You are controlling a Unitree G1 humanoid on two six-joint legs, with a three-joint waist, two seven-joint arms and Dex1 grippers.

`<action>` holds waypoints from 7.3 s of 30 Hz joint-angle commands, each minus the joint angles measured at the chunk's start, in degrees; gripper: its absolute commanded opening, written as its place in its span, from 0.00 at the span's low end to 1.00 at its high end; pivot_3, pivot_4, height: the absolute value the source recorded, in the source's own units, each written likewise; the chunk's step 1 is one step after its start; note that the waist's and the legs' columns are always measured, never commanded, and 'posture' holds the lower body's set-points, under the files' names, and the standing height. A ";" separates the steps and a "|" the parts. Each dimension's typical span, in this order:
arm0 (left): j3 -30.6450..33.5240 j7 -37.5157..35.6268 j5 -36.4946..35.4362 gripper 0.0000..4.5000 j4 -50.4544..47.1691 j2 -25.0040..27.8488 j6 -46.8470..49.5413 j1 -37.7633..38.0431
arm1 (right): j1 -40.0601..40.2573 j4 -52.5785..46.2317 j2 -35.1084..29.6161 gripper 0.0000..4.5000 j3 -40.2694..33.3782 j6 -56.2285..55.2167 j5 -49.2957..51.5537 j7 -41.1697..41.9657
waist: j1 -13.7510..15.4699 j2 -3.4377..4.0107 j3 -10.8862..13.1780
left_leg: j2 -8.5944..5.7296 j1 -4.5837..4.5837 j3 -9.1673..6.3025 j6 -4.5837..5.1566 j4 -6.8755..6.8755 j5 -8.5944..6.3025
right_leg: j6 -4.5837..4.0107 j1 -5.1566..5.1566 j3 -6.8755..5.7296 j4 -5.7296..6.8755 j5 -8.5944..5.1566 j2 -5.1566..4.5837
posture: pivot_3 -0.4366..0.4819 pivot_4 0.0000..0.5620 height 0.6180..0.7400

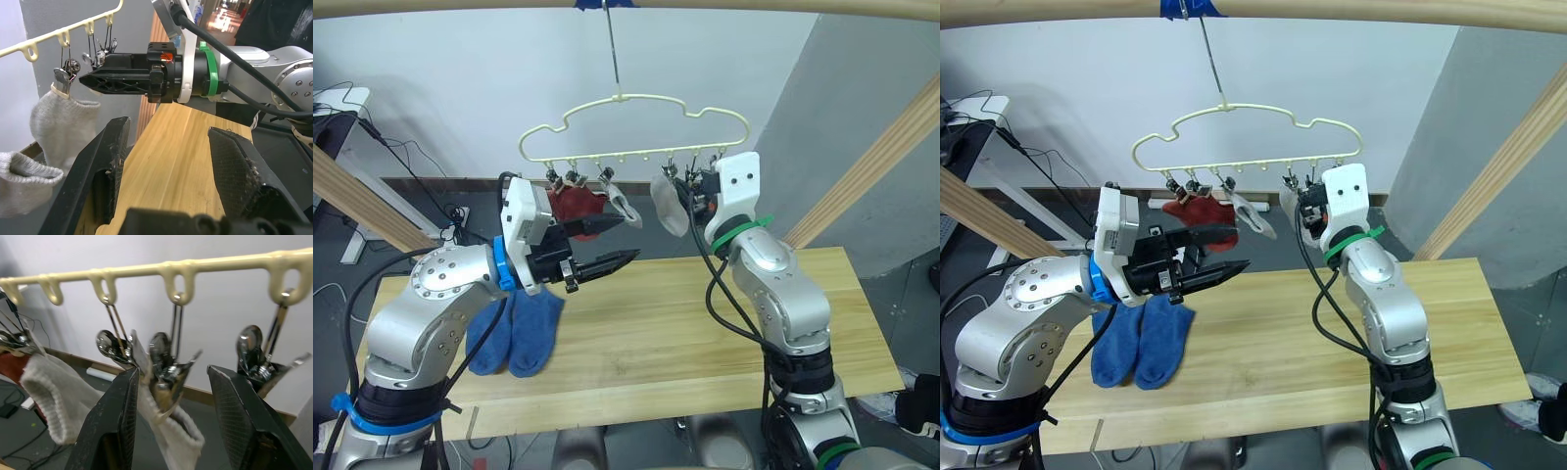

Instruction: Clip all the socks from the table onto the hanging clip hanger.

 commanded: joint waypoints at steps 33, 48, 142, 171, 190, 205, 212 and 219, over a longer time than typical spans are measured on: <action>-0.62 0.61 0.67 0.62 -1.32 -0.39 -0.51 -0.62 | -2.87 2.90 3.85 0.51 -0.11 -6.42 0.45 0.59 | 0.00 0.00 0.00 | 0.00 0.00 -0.01 0.00 0.00 0.00 | -0.01 0.00 -0.02 0.03 0.00 -0.01 | 0.31 0.46 1.00; -0.58 0.59 0.38 0.62 -1.41 -0.48 -0.39 -0.02 | 2.91 -7.50 3.37 0.51 1.40 2.78 -1.48 -3.17 | 0.06 0.00 0.00 | 0.00 0.00 -0.02 0.00 0.00 0.00 | -0.01 -0.01 -0.03 0.05 0.00 -0.01 | 0.32 0.46 1.00; -0.79 0.19 2.50 0.62 -0.49 -0.95 -1.18 0.00 | 0.55 -3.31 5.78 0.68 1.61 1.03 -2.98 -5.24 | -0.05 0.00 -0.01 | -0.01 0.03 -0.02 -0.02 0.02 0.01 | -0.01 -0.03 -0.01 0.16 0.00 0.00 | 0.31 0.44 1.00; -0.84 0.23 1.87 0.62 -0.65 -0.98 -0.48 -0.40 | 1.53 -4.95 3.36 0.68 2.20 2.73 -3.72 -2.27 | -0.01 0.00 -0.01 | -0.01 0.04 -0.02 -0.02 0.05 0.02 | -0.01 -0.04 -0.01 0.23 0.00 -0.01 | 0.31 0.44 1.00; -0.78 -0.25 2.17 0.62 -0.36 -0.93 -0.69 -0.46 | 1.49 -4.82 4.25 0.48 2.80 3.62 -4.63 -3.00 | -0.02 0.00 -0.01 | -0.01 0.04 -0.02 -0.03 0.06 0.02 | -0.01 -0.04 -0.02 0.26 0.00 0.00 | 0.31 0.44 1.00; -0.91 -0.18 2.38 0.62 -0.37 -1.14 -0.78 -0.64 | -2.20 0.21 3.68 0.48 1.46 -0.25 -5.90 -4.11 | -0.03 0.00 -0.02 | -0.01 0.04 -0.02 -0.03 0.06 0.02 | -0.01 -0.04 -0.02 0.26 0.00 -0.01 | 0.32 0.44 1.00; -0.95 -0.30 2.48 0.62 -0.25 -1.06 -0.79 -0.80 | -3.49 2.27 4.46 0.48 0.88 -2.12 -6.72 -5.12 | -0.03 0.00 -0.02 | -0.01 0.04 -0.01 -0.03 0.06 0.02 | -0.01 -0.04 -0.01 0.27 0.00 -0.01 | 0.32 0.44 1.00; -0.99 -0.22 2.51 0.62 -0.29 -1.14 -0.80 -0.80 | -4.28 1.71 9.00 0.48 -2.27 0.20 -4.61 -6.79 | -0.02 0.00 -0.02 | 0.00 0.04 -0.02 -0.03 0.06 0.02 | -0.01 -0.05 -0.01 0.28 0.01 -0.01 | 0.32 0.44 1.00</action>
